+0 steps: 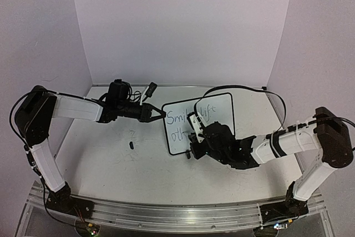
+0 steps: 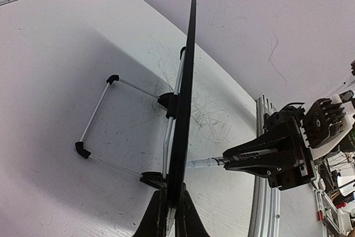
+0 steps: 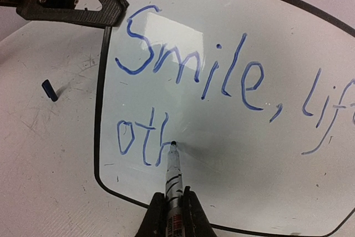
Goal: Write a sentence on the whiteboard
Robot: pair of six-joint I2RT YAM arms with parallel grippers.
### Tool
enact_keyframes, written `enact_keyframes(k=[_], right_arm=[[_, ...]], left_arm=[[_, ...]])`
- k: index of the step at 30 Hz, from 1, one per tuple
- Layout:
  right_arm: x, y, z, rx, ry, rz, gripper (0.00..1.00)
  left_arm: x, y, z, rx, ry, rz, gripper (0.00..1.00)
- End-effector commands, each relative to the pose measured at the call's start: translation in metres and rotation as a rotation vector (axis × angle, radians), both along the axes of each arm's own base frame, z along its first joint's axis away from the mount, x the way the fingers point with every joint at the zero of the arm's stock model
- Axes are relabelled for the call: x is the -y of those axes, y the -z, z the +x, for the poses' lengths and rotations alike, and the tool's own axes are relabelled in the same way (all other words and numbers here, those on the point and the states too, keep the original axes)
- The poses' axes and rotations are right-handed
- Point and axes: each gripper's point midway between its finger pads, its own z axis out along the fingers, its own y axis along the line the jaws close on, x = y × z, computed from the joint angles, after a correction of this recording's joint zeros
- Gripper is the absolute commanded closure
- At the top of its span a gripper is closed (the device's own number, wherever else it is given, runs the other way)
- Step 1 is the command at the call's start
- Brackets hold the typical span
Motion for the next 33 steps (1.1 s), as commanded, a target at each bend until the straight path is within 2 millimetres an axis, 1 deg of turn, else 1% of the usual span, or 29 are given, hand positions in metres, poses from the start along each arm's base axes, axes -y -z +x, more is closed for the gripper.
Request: enact_keyframes(k=[1,17,21,29,33], right_arm=[[0.005,-0.007,0.004,0.005,0.044,0.017,1.00],[0.010,0.019,-0.007,-0.074,0.024,0.001,1.00],[0.010,0.022,-0.009,-0.086,0.023,0.002,1.00],[0.009,0.019,-0.009,-0.084,0.019,0.006,1.00],[0.007,-0.007,-0.008,-0.050,0.012,0.073,1.00]], left_arm=[[0.000,-0.027,0.002,0.042,0.009,-0.040,1.00],[0.001,-0.027,0.002,0.042,0.010,-0.040,1.00],[0.001,-0.027,0.002,0.042,0.012,-0.040,1.00],[0.001,-0.027,0.002,0.044,0.011,-0.040,1.00],[0.001,-0.027,0.002,0.043,0.011,-0.040,1.00]])
